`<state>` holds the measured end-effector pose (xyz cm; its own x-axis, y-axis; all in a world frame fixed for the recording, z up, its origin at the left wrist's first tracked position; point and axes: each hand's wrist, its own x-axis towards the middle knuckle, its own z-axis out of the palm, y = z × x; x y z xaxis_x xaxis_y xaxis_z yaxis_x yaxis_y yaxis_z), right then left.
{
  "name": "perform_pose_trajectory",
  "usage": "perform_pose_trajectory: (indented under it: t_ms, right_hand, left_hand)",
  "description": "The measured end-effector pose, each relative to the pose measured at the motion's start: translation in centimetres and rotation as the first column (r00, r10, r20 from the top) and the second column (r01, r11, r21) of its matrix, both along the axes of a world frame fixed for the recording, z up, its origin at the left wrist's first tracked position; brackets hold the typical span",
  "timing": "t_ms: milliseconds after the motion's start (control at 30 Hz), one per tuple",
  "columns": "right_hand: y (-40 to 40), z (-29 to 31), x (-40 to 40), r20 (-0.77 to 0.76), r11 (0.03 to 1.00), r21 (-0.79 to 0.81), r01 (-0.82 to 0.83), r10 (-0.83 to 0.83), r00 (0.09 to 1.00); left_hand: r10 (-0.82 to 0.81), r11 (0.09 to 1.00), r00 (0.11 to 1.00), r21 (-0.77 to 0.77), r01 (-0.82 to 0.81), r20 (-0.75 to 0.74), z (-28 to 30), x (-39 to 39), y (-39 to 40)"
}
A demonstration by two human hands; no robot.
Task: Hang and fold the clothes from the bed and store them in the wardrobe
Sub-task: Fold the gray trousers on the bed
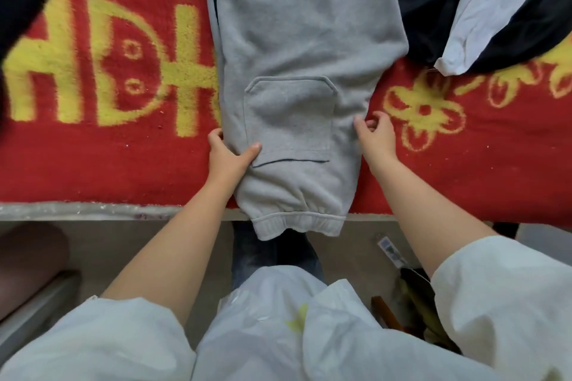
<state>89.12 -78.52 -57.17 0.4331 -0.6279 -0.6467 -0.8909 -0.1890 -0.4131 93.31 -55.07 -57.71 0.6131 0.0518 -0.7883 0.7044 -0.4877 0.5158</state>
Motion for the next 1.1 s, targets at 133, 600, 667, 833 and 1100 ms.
perform_pose_trajectory:
  t_ms: [133,600,667,833,1100]
  right_hand:
    - [3.3,0.6,-5.9,-0.141,0.941,0.318,0.118,-0.077,0.987]
    - [3.0,6.8,-11.9,-0.054,0.734,0.653,0.185,-0.198,0.979]
    - [3.9,8.7,-13.0,0.014,0.727,0.659,0.191,-0.265,0.964]
    - [6.5,13.1,-17.3,0.128,0.755,0.637,0.155,-0.302,0.945]
    - [13.1,20.4,-31.8,0.327,0.913,0.407,0.026,-0.172,0.929]
  left_hand:
    - [-0.004,0.999,0.984,0.048,0.013,-0.177,0.5,-3.4,0.5]
    - [0.104,0.931,0.946,-0.305,-0.201,-0.306,5.9,-10.3,3.0]
    - [0.099,0.929,0.956,-0.319,-0.189,-0.277,7.7,-11.0,3.4]
    - [0.067,0.946,0.979,-0.300,-0.125,-0.195,12.9,-14.3,4.7]
    - [-0.069,0.977,0.989,-0.209,0.041,-0.129,20.8,-25.1,10.0]
